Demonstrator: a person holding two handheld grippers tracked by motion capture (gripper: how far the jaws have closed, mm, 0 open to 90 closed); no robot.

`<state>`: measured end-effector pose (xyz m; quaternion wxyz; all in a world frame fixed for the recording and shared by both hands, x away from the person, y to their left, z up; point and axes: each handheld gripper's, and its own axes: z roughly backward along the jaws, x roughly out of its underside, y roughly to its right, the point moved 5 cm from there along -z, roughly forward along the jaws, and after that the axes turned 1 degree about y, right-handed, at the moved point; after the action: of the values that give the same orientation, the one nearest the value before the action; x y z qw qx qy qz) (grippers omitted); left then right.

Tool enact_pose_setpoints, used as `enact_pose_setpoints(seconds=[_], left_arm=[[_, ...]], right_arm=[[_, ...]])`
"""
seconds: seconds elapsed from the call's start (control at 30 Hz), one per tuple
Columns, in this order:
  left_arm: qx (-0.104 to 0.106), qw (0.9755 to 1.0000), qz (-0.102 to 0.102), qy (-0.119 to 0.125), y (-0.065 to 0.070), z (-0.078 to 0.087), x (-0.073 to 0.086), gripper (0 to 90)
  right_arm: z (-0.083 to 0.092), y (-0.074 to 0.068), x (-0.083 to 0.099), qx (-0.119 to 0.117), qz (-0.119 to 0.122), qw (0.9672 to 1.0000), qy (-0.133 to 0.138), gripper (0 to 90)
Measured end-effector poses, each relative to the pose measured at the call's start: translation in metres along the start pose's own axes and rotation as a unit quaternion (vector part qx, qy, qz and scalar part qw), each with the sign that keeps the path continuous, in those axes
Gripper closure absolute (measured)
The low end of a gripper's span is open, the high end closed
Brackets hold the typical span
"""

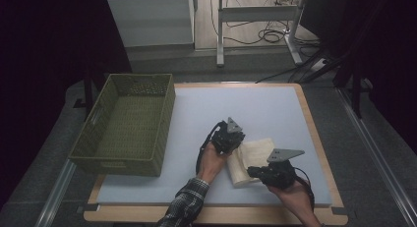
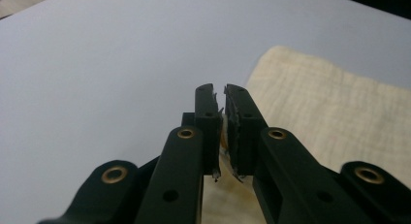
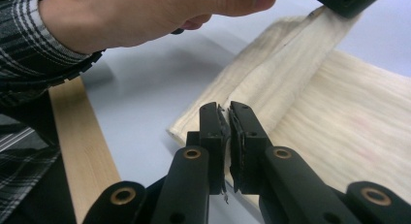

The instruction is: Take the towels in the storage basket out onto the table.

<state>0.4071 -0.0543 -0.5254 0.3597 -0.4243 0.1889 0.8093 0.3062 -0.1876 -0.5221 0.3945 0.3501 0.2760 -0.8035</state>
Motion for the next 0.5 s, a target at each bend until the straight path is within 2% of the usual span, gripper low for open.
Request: enact_pose_setpoints(seconds=[0.3,0.5], left_arm=[[0.010,0.9997,-0.022,-0.001,0.012,-0.022,-0.022,84.6],[0.009,0.9996,-0.026,-0.007,0.016,-0.036,-0.029,85.4]], right_arm=[[0.023,0.022,0.014,0.032,-0.018,0.9993,0.008,84.4],[0.033,0.034,0.020,0.047,-0.030,0.9984,0.008,84.4]])
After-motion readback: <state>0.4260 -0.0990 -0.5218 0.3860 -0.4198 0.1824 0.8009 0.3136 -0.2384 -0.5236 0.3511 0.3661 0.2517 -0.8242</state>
